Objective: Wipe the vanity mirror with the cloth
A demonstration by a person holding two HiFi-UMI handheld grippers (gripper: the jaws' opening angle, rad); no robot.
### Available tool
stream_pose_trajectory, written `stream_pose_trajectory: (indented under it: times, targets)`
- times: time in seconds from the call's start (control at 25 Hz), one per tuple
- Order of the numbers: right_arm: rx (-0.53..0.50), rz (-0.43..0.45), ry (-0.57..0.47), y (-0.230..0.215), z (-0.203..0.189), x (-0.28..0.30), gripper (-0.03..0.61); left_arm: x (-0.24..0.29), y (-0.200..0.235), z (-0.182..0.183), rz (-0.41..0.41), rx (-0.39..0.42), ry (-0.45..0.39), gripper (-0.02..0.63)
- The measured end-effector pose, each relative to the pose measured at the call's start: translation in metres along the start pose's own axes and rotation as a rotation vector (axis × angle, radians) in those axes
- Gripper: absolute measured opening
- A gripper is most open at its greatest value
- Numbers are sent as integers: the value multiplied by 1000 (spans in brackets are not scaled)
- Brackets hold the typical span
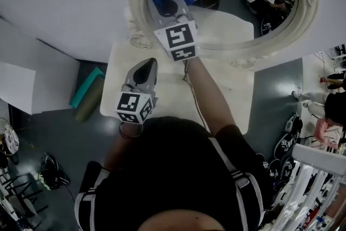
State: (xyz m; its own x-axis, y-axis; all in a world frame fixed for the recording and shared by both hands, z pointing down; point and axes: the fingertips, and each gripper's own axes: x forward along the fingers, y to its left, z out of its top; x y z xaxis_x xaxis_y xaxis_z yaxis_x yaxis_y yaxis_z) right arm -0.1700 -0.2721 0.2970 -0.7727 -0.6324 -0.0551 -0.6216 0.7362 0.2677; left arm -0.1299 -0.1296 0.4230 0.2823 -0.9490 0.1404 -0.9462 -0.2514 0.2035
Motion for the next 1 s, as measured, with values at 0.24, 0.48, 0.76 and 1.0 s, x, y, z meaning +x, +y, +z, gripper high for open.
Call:
stream_pose_trajectory:
  times: [0.24,0.48,0.76,1.0]
  targets:
    - [-35,32,13,15,-33,1,35,-11,0,-3,23,-1,2,11]
    - [228,17,-258,-12,-6,-60,37,-10,0,-6,11,-3,-6,11]
    - [420,-192,-457,-64,-13,-186,37,8,-21,3,-64,26,-21,11]
    - [427,-448,-363,-107,-92,-256,38,34,-34,10,-99,51,-26,9]
